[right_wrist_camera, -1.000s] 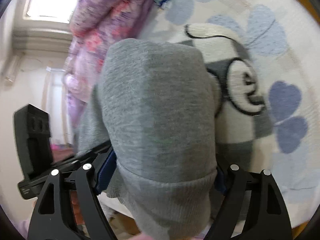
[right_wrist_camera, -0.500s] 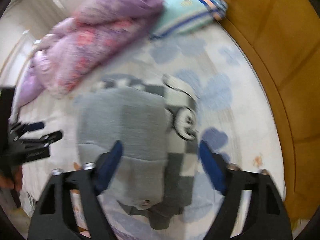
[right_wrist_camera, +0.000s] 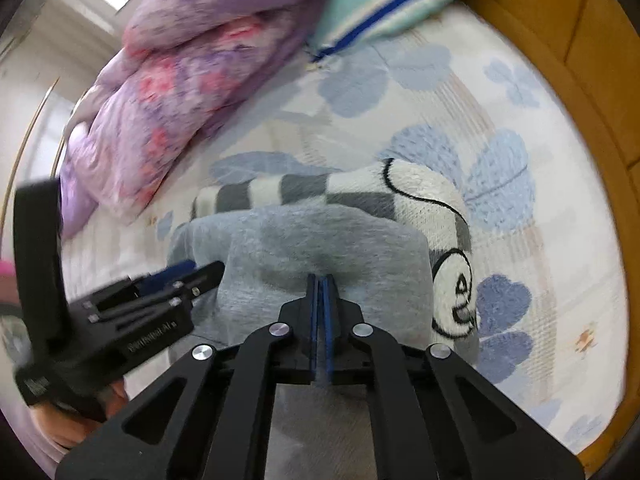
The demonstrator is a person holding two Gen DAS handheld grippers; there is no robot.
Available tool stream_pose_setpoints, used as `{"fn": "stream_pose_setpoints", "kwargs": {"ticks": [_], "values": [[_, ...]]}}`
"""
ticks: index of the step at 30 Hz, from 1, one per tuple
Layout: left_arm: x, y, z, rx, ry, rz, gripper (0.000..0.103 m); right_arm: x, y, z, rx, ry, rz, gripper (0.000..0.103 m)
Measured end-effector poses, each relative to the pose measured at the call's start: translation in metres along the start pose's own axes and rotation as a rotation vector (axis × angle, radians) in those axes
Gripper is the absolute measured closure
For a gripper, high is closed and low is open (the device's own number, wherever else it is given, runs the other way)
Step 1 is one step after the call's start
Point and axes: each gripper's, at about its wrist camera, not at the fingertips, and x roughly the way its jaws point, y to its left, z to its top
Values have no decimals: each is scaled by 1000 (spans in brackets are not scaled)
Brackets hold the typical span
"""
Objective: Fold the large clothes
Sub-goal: 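Lower the hoodie onto the checkered blanket and open both grippers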
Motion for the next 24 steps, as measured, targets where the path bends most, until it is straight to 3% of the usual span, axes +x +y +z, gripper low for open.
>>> {"fn": "stream_pose_setpoints", "kwargs": {"ticks": [3, 8, 12, 15, 18, 21, 24], "values": [[15, 2, 9, -3, 22, 21, 63, 13, -6, 17, 35, 19, 37, 103], [-22, 10, -13, 42, 23, -18, 62, -6, 15, 6, 6, 66, -40, 103], [-34, 12, -63, 53, 79, -60, 62, -29, 28, -37, -4, 136, -98, 103], [-24, 4, -105, 73, 155, -57, 62, -26, 26, -69, -17, 171, -183, 103], [2, 3, -132, 36, 236, -70, 62, -11, 13, -98, 54, 261, -262, 103], [25, 3, -144, 36, 221, -88, 61, 5, 0, -114, 72, 195, -253, 103], [28, -2, -138, 43, 256, -100, 62, 19, -12, -109, 147, 197, -284, 103]]}}
